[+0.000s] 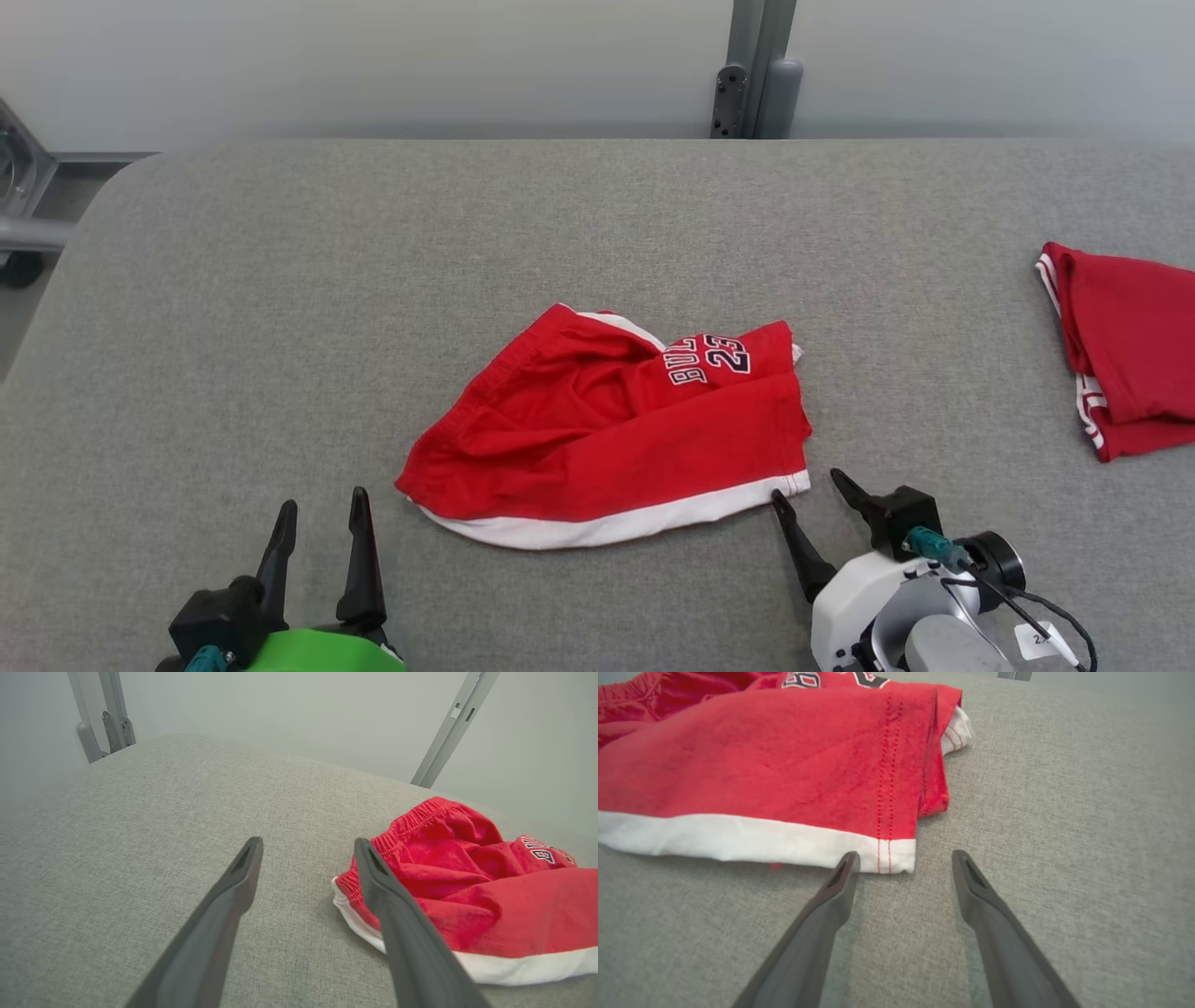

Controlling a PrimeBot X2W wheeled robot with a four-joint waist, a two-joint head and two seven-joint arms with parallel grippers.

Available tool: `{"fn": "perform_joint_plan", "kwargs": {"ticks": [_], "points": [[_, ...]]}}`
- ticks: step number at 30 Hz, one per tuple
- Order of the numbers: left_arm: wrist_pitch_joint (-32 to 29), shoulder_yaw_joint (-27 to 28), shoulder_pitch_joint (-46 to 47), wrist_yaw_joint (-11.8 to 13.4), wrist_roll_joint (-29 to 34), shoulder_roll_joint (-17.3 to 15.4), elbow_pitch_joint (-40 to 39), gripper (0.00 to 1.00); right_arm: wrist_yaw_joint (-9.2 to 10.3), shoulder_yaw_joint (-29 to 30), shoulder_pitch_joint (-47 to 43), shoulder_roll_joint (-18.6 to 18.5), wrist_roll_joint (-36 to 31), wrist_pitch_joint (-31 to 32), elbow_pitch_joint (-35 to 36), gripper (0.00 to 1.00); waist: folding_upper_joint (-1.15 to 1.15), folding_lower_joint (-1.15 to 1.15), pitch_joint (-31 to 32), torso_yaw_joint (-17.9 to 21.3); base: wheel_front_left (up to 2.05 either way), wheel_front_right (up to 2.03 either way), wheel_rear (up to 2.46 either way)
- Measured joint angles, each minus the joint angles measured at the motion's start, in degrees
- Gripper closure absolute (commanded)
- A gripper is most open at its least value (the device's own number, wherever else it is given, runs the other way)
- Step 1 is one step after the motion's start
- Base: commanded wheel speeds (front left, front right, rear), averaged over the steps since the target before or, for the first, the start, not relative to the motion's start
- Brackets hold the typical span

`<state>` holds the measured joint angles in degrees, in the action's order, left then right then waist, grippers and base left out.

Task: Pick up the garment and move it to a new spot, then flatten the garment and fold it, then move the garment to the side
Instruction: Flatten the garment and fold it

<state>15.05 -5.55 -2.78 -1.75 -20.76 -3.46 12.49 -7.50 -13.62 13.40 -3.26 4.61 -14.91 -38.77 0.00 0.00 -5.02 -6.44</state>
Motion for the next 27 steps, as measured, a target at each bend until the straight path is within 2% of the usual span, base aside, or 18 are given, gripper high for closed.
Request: {"fn": "perform_joint_plan", "kwargs": {"ticks": [9,10,11,15,17,19,27], "points": [[0.0,0.6,0.5,-0.2,0.2,0.2,0.5,0.0,0.0,-2.7,2.2,-0.1,1.4,-0.1,-1.7,0.0,0.0,0.0,-1.5,-1.6,0.0,0.0,0.0],[0.0,0.7,0.5,-0.2,0.2,0.3,0.5,0.0,0.0,-2.9,2.2,-0.1,1.5,-0.1,-1.6,0.15,0.0,0.0,-1.5,-1.6,0.0,0.0,0.0],[0.0,0.7,0.5,-0.2,0.3,0.3,0.5,0.0,0.0,-3.0,2.2,-0.1,1.7,-0.1,-1.4,0.25,0.0,0.0,-1.5,-1.6,0.0,0.0,0.0],[0.0,0.9,0.5,-0.2,0.3,0.3,0.5,0.0,0.0,-3.6,2.1,-0.1,1.8,-0.1,-0.5,0.29,0.0,0.0,-1.5,-1.3,0.0,0.0,0.0],[0.0,1.0,0.5,-0.2,0.4,0.4,0.5,0.0,0.0,-3.8,1.9,0.0,1.9,-0.1,-0.1,0.5,0.0,0.0,-1.5,-1.0,0.0,0.0,0.0],[0.0,1.1,0.5,-0.3,0.4,0.4,0.5,0.0,0.0,-3.8,1.7,0.1,2.2,-0.1,-0.3,0.53,0.0,0.0,-1.4,-0.8,0.0,0.0,0.0],[0.0,1.3,0.5,-0.4,0.6,0.5,0.6,0.0,0.0,-4.5,2.4,0.2,3.5,-0.2,-3.5,0.54,0.0,0.0,-1.6,-0.3,0.0,0.0,0.0]]}}
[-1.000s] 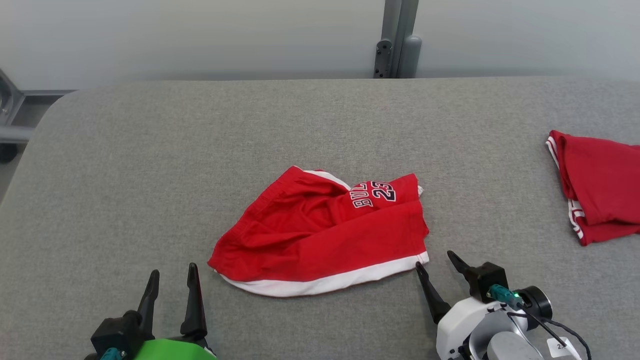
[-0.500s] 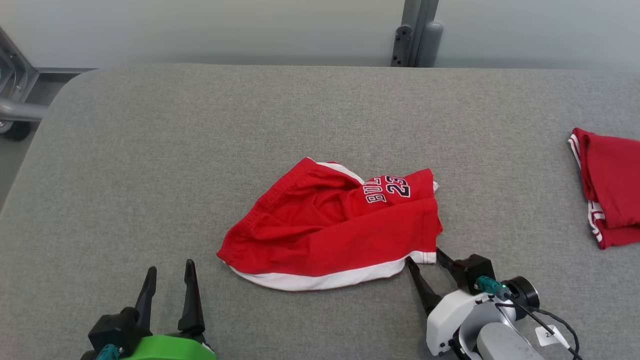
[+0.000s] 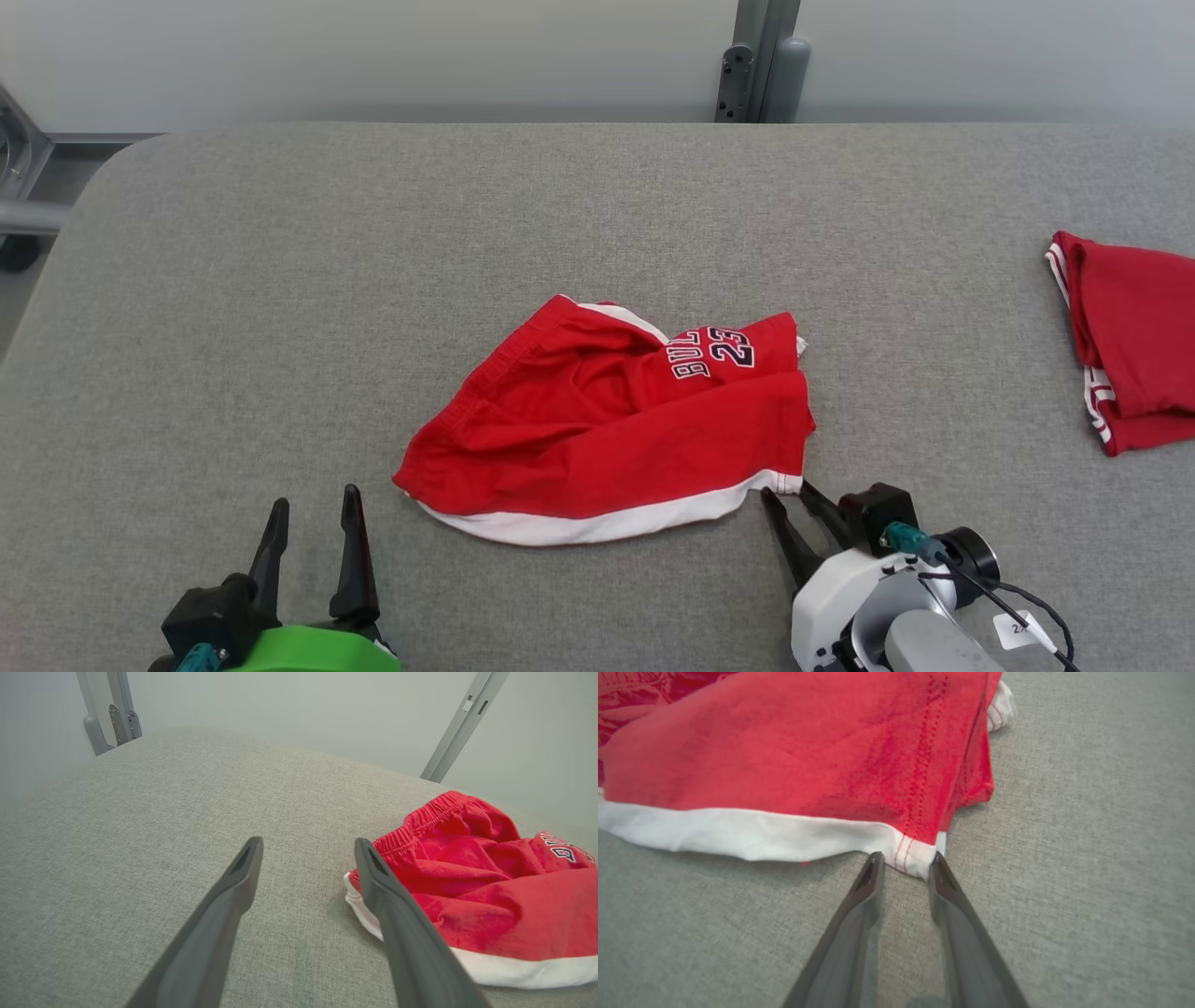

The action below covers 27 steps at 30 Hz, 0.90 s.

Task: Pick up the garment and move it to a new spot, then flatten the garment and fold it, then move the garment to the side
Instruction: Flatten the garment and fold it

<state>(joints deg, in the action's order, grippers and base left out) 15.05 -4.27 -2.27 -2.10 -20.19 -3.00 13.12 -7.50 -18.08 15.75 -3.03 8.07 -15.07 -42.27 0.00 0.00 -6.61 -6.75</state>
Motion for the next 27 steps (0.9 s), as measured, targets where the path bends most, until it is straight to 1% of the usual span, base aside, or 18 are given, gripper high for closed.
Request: {"fn": "perform_joint_plan", "kwargs": {"ticks": [4,6,7,8,10,11,15,20,24,27], "points": [[0.0,0.3,0.0,-0.1,0.0,0.0,0.1,0.0,0.0,-0.5,1.4,0.0,-0.1,0.0,-0.3,0.53,0.0,0.0,-0.2,0.3,0.0,0.0,0.0],[0.0,0.3,0.1,-0.2,0.1,0.0,0.2,0.0,0.0,-0.9,1.8,0.0,-0.1,0.0,-0.7,0.56,0.0,0.0,-0.2,0.4,0.0,0.0,0.0],[0.0,0.3,0.1,-0.2,0.2,0.0,0.2,0.0,0.0,-1.1,2.0,0.0,-0.1,0.0,-0.9,0.6,0.0,0.0,-0.2,0.4,0.0,0.0,0.0],[0.0,0.3,0.2,-0.2,0.2,0.0,0.3,0.0,0.0,-1.3,2.2,0.0,-0.1,0.0,-1.2,0.71,0.0,0.0,-0.1,0.5,0.0,0.0,0.0],[0.0,0.2,0.2,-0.2,0.2,0.0,0.4,0.0,0.0,-1.5,2.3,0.0,0.1,0.0,-1.8,0.98,0.0,0.0,0.0,0.5,0.0,0.0,0.0],[0.0,0.2,0.2,-0.3,0.2,0.0,0.4,0.0,0.0,-1.5,2.3,0.1,0.8,0.0,-1.9,1.0,0.0,0.0,0.1,0.5,0.0,0.0,0.0],[0.0,0.3,0.2,-0.4,0.3,0.0,0.5,0.0,0.0,-0.7,2.0,0.1,3.7,0.0,-0.4,1.0,0.0,0.0,0.7,0.6,0.0,0.0,0.0],[-0.1,-1.2,0.1,-2.4,0.2,-0.5,1.9,0.0,0.0,1.2,-0.3,-0.2,6.7,0.0,4.8,1.0,0.0,0.0,1.5,1.3,0.0,0.0,0.0],[-1.7,-3.7,0.1,-3.9,0.2,-2.2,3.5,0.0,0.0,2.6,-1.8,-1.8,7.5,0.0,8.7,1.0,0.0,0.0,2.1,2.3,0.0,0.0,0.0],[-2.9,-6.9,0.2,-4.7,0.2,-3.9,4.5,0.0,0.0,3.6,-2.8,-2.2,8.3,0.0,10.6,1.0,0.0,0.0,2.4,3.3,0.0,0.0,0.0]]}}
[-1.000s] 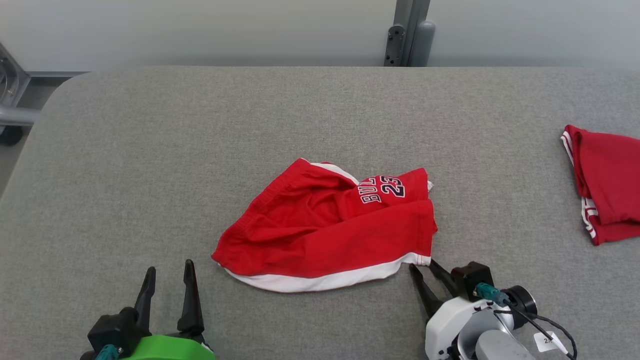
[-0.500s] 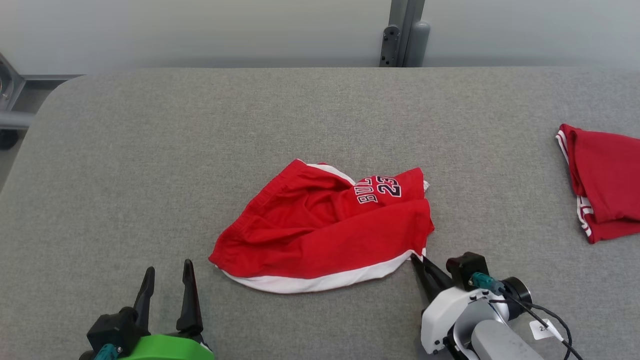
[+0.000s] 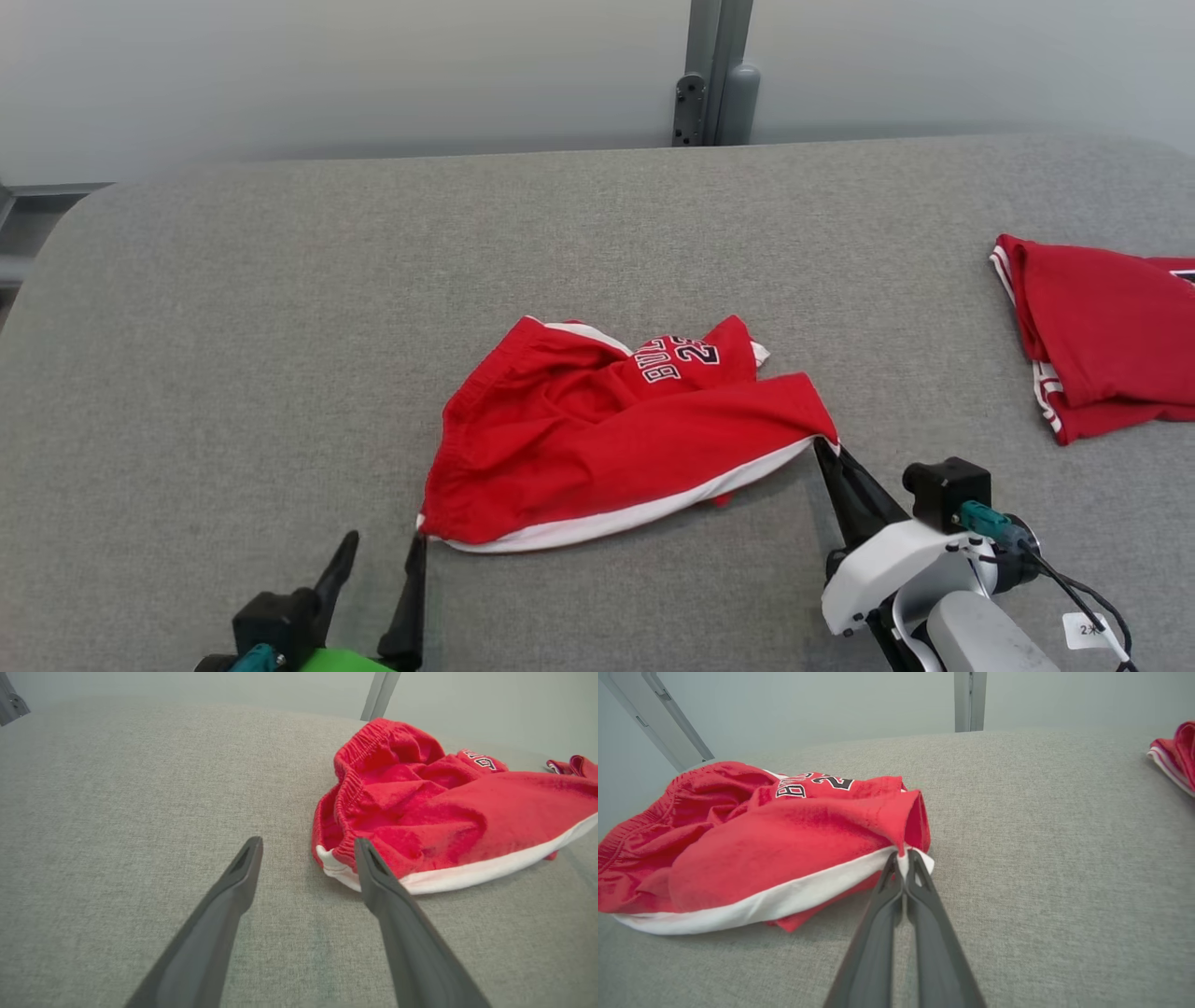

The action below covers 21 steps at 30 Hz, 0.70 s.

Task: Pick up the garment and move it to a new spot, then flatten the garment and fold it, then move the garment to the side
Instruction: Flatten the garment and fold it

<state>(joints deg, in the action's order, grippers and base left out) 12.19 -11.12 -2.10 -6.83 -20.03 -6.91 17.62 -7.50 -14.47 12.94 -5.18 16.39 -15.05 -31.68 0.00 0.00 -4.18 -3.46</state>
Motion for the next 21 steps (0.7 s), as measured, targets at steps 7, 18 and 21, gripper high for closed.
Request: {"fn": "perform_joint_plan", "kwargs": {"ticks": [7,18,21], "points": [[-0.5,-9.5,3.1,-0.5,3.4,-5.7,3.3,0.0,0.0,0.3,-0.3,-0.7,0.7,0.0,0.5,1.0,0.0,0.0,0.3,1.6,0.0,0.0,0.0],[1.1,-14.7,8.9,-0.6,1.6,-6.3,10.7,0.0,0.0,-0.1,0.4,-0.8,1.7,0.0,0.4,1.0,0.0,0.0,-1.2,2.5,0.0,0.0,0.0],[1.5,-16.4,9.9,-0.6,0.7,-6.3,12.2,0.11,0.0,0.1,0.6,-0.9,1.6,0.0,0.4,1.0,0.0,0.0,-1.6,2.7,0.0,0.0,0.0]]}}
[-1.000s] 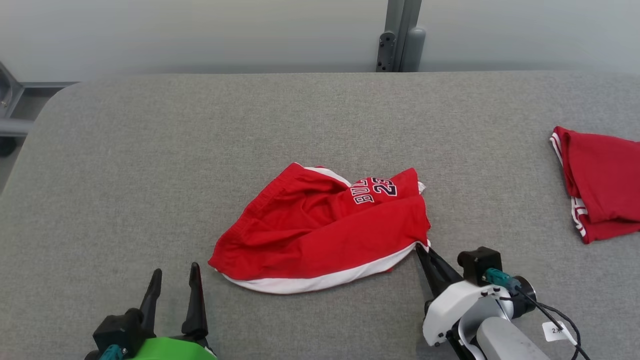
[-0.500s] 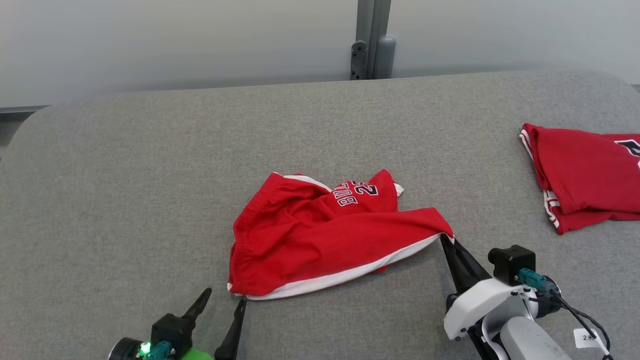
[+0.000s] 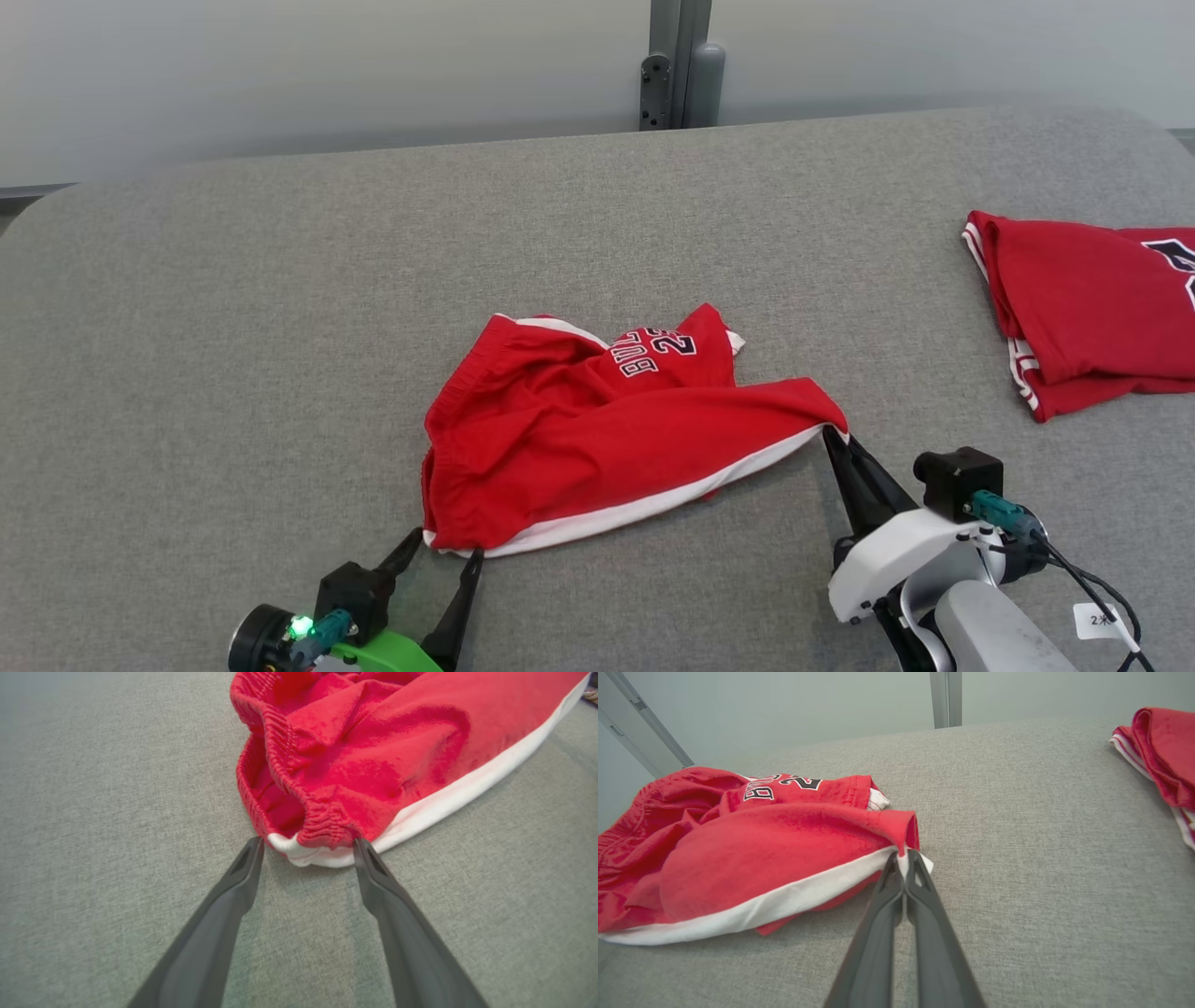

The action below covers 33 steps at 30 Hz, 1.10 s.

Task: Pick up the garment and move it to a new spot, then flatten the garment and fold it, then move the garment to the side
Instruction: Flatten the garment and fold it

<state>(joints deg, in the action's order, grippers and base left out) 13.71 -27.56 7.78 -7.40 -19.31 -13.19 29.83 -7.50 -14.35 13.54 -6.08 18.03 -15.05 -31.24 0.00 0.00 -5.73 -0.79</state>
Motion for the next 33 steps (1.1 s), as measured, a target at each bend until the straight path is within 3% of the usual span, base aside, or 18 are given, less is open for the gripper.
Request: {"fn": "perform_joint_plan", "kwargs": {"ticks": [1,4,6,9,12,15,17,19,23,24,25,33], "points": [[0.1,-0.6,0.2,0.0,-0.3,0.0,0.5,0.2,0.0,0.0,0.1,0.0,0.0,0.0,0.0,1.0,0.0,0.0,-0.1,0.1,0.0,0.0,0.0],[0.5,-2.2,1.0,0.0,-1.3,-0.3,1.9,0.32,0.0,0.2,0.3,0.0,0.0,0.0,0.1,1.0,0.0,0.0,-0.4,0.2,0.0,0.0,0.0],[0.6,-2.8,1.5,0.0,-1.7,-0.5,2.6,0.46,0.0,0.2,0.3,0.0,0.0,0.0,0.1,1.0,0.0,0.0,-0.5,0.3,0.0,0.0,0.0],[0.9,-3.5,2.0,0.0,-2.1,-0.7,3.1,0.58,0.0,0.5,0.4,0.0,0.0,0.0,0.4,1.0,0.0,0.0,-0.6,0.3,0.0,0.0,0.0],[1.1,-3.0,2.6,0.0,-2.2,-0.7,2.9,0.53,0.0,0.7,0.5,0.0,-0.1,0.0,0.6,1.0,0.0,0.0,-0.6,0.3,0.0,0.0,0.0],[1.3,-2.3,2.6,0.0,-2.3,-0.7,2.4,0.29,0.0,0.9,0.5,0.0,-0.1,0.0,0.8,1.0,0.0,0.0,-0.7,0.3,0.0,0.0,0.0],[1.3,-1.8,2.6,0.0,-2.6,-0.5,1.5,0.32,0.0,1.0,0.5,0.0,-0.2,0.0,0.9,1.0,0.0,0.0,-0.8,0.2,0.0,0.0,0.0],[1.3,-1.7,2.5,0.0,-3.0,-0.3,0.5,0.49,0.0,1.1,0.5,0.0,-0.2,0.0,1.0,1.0,0.0,0.0,-0.8,0.1,0.0,0.0,0.0],[1.3,-1.8,2.3,0.0,-3.5,0.2,-0.3,0.68,0.0,1.1,0.5,0.0,-0.4,0.0,1.0,1.0,0.0,0.0,-0.8,0.0,0.0,0.0,0.0],[1.3,-2.0,2.3,0.0,-3.9,0.4,-0.3,0.78,0.0,1.1,0.5,0.1,-0.4,0.0,1.0,1.0,0.0,0.0,-0.8,0.0,0.0,0.0,0.0],[1.3,-2.0,2.3,0.0,-4.6,0.7,-0.5,0.97,0.0,1.1,0.5,0.1,-0.4,0.0,1.0,1.0,0.0,0.0,-0.8,0.0,0.0,0.0,0.0],[1.3,2.9,2.1,0.0,-7.6,2.6,-6.0,1.0,0.0,2.3,0.6,0.1,-0.6,0.0,3.0,1.0,0.0,0.0,-0.6,0.4,0.0,0.0,0.0]]}}
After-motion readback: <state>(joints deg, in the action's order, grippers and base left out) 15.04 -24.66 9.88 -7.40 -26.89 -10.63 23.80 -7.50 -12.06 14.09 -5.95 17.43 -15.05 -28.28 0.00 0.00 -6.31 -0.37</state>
